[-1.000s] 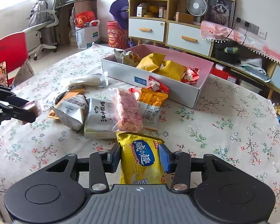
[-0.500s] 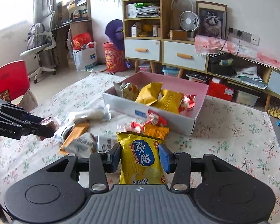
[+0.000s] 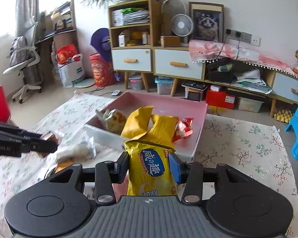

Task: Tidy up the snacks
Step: 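Carry both snacks into the pink-lined box and open both grippers, then move both grippers out of the box back over the snack pile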

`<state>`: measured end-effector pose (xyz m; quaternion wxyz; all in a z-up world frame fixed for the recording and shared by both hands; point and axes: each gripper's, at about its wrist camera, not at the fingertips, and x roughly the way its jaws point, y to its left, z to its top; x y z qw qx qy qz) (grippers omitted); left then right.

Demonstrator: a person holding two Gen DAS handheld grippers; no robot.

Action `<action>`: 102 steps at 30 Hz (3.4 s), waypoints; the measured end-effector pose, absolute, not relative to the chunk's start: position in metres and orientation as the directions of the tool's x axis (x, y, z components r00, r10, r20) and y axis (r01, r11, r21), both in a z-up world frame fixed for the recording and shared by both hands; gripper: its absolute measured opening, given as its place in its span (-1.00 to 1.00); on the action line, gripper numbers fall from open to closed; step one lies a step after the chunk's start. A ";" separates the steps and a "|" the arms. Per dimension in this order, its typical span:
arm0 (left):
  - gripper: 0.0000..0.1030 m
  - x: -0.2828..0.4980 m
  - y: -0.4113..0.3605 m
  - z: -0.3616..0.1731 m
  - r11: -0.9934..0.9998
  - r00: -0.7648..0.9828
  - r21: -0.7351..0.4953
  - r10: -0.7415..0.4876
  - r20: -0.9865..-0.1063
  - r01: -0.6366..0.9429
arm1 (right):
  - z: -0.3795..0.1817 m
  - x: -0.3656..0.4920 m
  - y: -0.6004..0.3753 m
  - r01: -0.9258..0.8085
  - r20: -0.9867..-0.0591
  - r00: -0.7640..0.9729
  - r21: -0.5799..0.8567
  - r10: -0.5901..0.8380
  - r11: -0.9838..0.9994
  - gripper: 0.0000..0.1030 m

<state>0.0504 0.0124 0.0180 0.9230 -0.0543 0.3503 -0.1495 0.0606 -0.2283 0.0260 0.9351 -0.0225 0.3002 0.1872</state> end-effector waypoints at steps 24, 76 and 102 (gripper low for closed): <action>-0.39 0.158 -0.030 -0.013 0.966 0.690 -0.035 -0.207 -0.694 0.255 | 0.005 0.136 -0.207 -0.175 -0.625 0.764 0.037 0.160 0.984 -0.38; 0.70 0.129 -0.007 0.007 0.970 0.721 -0.054 -0.213 -0.660 0.237 | 0.040 0.102 -0.203 -0.204 -0.541 0.824 -0.004 0.169 0.979 0.66; 0.88 0.047 0.078 -0.002 0.959 0.692 -0.163 -0.279 -0.666 0.230 | 0.028 0.041 -0.194 -0.321 -0.521 0.816 -0.050 0.249 0.946 0.80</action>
